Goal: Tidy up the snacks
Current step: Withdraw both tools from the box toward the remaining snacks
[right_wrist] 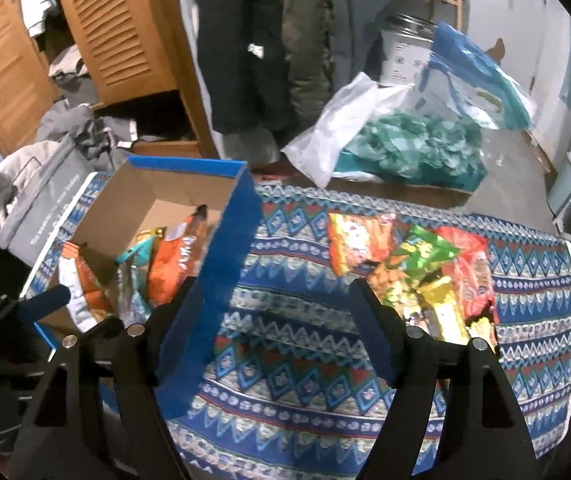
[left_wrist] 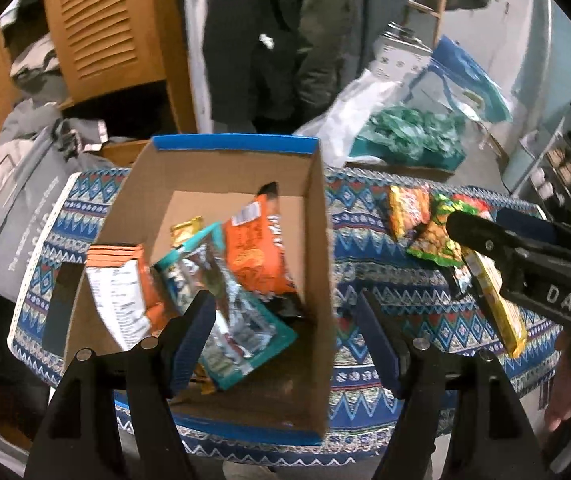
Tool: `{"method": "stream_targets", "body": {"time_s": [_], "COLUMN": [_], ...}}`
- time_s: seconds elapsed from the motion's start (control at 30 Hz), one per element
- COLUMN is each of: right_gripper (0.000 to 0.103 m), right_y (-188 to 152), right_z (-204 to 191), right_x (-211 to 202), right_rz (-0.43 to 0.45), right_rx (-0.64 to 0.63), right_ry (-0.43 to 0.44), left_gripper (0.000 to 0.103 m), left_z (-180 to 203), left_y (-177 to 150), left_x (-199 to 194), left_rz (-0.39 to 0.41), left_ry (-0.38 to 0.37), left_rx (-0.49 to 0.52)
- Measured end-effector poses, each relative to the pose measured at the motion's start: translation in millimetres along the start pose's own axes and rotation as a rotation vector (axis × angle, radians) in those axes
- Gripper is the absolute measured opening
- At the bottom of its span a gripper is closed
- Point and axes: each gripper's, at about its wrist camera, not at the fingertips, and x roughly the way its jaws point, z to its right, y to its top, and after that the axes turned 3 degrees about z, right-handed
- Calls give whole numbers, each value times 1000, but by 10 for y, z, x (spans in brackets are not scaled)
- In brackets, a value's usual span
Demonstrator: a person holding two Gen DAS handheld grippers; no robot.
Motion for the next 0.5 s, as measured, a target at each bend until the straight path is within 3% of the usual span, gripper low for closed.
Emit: {"method": "stream_targets", "body": {"time_s": [0.5], "right_gripper": [75], "right_y": [-154], "right_z": [867], "right_x": [-99], "right_rz": [-40], "right_rx": [35], "right_ry": [-79], "left_gripper": [74], "left_z": [535], "left_y": [47], "left_x": [112], "left_rz": [-55], "left_ry": [-36], "left_rx": [55]}}
